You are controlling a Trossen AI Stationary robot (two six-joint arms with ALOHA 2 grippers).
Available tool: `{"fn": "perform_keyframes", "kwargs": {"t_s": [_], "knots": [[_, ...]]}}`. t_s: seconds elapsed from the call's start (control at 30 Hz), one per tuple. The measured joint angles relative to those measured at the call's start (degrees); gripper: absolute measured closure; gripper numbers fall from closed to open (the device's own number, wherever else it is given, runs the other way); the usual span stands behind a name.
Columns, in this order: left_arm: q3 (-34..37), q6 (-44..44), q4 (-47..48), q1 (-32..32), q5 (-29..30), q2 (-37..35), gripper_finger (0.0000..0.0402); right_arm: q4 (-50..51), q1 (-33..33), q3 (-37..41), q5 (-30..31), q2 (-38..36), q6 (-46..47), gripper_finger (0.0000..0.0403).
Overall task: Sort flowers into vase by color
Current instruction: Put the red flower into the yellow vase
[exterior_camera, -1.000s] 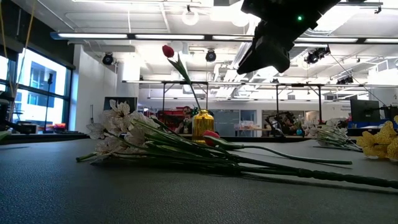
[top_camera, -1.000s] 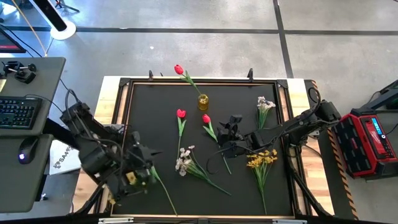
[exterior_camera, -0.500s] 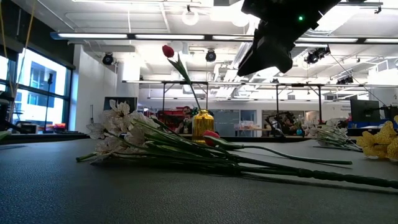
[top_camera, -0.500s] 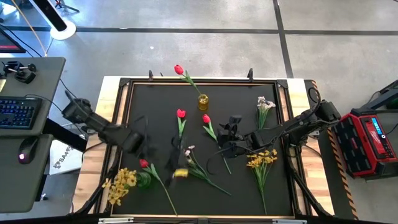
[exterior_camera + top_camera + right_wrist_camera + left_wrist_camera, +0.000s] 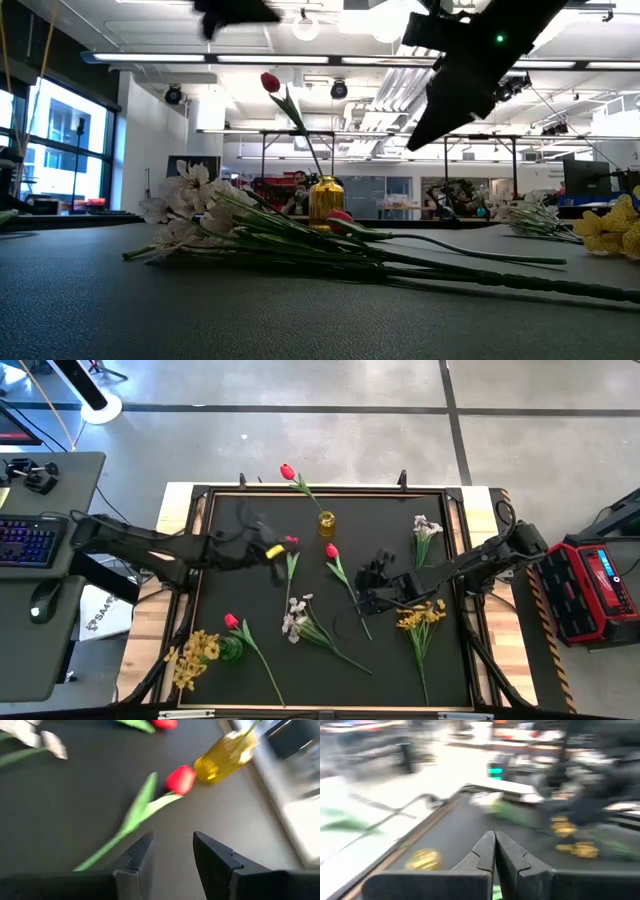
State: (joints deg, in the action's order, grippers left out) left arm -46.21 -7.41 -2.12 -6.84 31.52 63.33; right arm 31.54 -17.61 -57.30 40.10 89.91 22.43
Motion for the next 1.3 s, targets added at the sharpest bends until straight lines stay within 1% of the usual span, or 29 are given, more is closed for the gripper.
{"fn": "perform_keyframes", "kwargs": {"t_s": [0.03,0.1,0.23,0.3,0.37,0.47,0.5,0.57,0.7,0.8,0.97,1.03,1.13,1.23,1.3], "knots": [[1.6,-0.8,1.1,0.3,2.7,-2.1,0.0401,-0.2,0.1,0.3,-2.0,0.0,1.6,0.0285],[4.2,-3.1,4.1,0.3,6.0,-6.0,0.0401,-0.5,0.7,1.2,-4.8,0.0,3.6,0.0284],[7.7,-5.9,10.0,-0.7,6.8,-12.9,0.0401,-1.2,3.2,3.4,-10.9,0.1,8.5,0.0270],[9.0,-5.9,12.5,-1.5,6.8,-15.4,0.0401,-4.7,4.6,4.6,-13.9,0.1,10.0,0.0255],[10.4,-6.0,14.2,-2.0,7.5,-17.5,0.0401,-10.3,5.8,5.5,-16.1,0.1,11.0,0.0236],[12.0,-6.0,15.7,-2.6,8.1,-20.0,0.0401,-17.6,6.6,5.6,-16.8,1.3,11.9,0.0209],[12.5,-6.0,15.9,-2.7,8.2,-20.6,0.0401,-18.3,6.7,5.2,-16.6,2.1,11.9,0.0202],[13.5,-6.0,15.8,-2.7,8.2,-21.5,0.0401,-18.3,6.8,3.8,-16.3,4.3,12.5,0.0196],[16.0,-6.1,14.5,-2.7,9.3,-22.2,0.0401,-16.5,7.6,0.7,-15.2,8.9,16.5,0.0199],[18.1,-8.5,12.2,-2.7,10.5,-22.0,0.0401,-13.1,8.7,-1.1,-16.1,12.4,19.7,0.0210],[20.2,-12.8,10.7,-2.8,9.6,-22.0,0.0401,-6.7,10.0,-3.2,-18.6,16.6,23.1,0.0236],[20.2,-13.4,10.4,-2.9,9.3,-22.0,0.0401,-5.8,10.3,-3.5,-19.1,17.1,24.0,0.0253],[20.2,-13.6,9.6,-3.6,9.3,-22.0,0.0401,-5.5,10.3,-3.4,-18.9,17.1,24.1,0.0294],[20.2,-14.0,8.9,-4.9,9.2,-22.0,0.0401,-5.5,10.2,-3.4,-18.9,17.1,23.8,0.0352],[20.2,-13.7,8.5,-5.6,9.2,-22.0,0.0401,-5.2,10.2,-3.3,-17.4,17.1,22.3,0.0388]]}}
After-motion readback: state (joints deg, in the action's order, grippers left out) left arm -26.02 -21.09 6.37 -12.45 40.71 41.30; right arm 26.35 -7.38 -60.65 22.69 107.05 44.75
